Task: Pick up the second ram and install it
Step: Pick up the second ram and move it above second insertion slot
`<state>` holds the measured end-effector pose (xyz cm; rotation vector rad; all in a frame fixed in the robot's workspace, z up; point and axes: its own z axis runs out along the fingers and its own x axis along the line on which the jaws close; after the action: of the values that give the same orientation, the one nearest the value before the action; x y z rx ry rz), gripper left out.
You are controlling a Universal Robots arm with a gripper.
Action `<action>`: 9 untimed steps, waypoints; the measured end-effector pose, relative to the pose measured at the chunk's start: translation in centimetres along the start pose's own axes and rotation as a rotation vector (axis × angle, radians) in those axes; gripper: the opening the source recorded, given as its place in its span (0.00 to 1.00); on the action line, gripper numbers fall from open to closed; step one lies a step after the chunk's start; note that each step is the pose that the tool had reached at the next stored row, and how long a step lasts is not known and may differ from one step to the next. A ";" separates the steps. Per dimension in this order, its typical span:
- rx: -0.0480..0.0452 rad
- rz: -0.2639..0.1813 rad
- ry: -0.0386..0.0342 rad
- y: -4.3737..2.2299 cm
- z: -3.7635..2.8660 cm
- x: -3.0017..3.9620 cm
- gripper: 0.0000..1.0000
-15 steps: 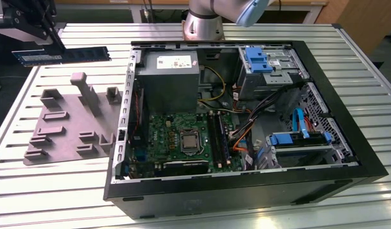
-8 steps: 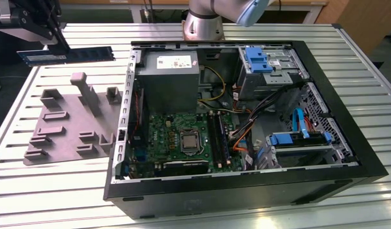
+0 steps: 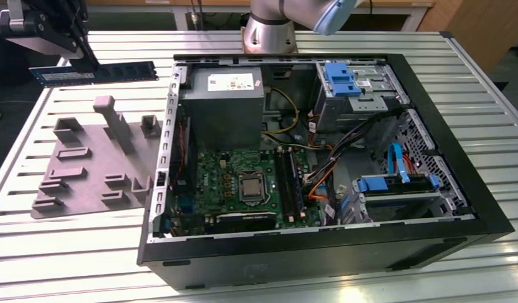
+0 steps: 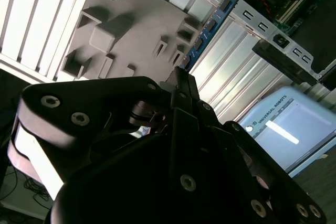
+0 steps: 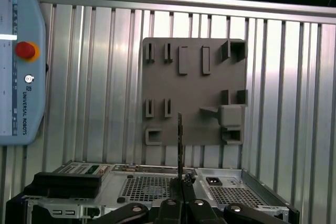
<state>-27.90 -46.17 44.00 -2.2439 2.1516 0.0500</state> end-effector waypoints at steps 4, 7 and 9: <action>0.0000 0.000 0.0000 -0.42 0.00 0.02 0.12; 0.0000 0.000 0.0000 -0.65 0.00 0.03 0.12; 0.0000 0.000 0.0000 -0.83 0.00 0.04 0.12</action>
<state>-27.07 -46.17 44.01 -2.2440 2.1516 0.0500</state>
